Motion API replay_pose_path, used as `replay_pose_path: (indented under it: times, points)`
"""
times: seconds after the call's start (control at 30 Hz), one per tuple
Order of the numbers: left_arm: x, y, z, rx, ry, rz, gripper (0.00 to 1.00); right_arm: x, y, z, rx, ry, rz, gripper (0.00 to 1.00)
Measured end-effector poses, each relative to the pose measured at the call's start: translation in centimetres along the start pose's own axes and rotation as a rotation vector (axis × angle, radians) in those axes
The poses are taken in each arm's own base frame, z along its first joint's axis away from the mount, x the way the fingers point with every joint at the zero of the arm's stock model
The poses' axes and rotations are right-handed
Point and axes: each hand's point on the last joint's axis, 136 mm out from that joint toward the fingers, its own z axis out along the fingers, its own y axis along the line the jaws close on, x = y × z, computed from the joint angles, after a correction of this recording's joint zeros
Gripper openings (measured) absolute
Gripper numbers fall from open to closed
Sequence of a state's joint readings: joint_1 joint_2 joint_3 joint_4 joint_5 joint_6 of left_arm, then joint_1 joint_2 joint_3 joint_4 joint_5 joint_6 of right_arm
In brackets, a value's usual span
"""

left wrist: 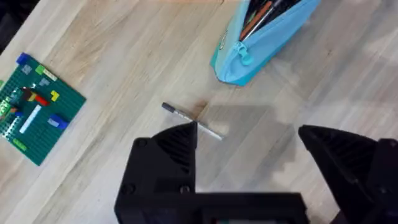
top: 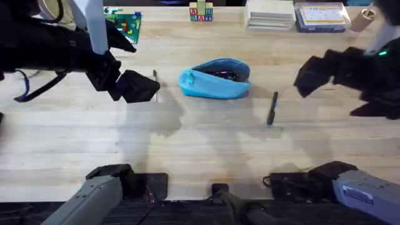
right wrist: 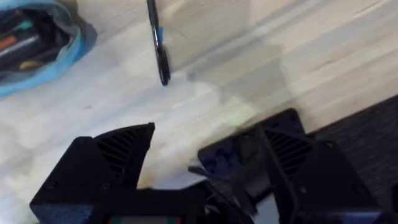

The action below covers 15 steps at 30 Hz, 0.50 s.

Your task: Unzip the bag, pick up the pens from the table one at a time and place them inside, then zip the bag closed.

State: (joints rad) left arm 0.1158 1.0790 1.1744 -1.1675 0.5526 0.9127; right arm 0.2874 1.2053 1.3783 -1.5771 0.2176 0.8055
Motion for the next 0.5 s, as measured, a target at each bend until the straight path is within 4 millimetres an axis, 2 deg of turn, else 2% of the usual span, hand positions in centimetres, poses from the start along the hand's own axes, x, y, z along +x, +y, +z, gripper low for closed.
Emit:
replay_pose_path:
  times: [0.3,0.5]
  points:
    - [0.0,0.0,0.0,0.000,0.000,-0.008,0.995,0.1,2.4,6.0,-0.036,0.014,0.036,0.995]
    - [0.0,0.0,0.0,0.000,0.000,-0.008,0.994,0.3,4.2,8.8,-0.102,0.024,0.040,0.995]
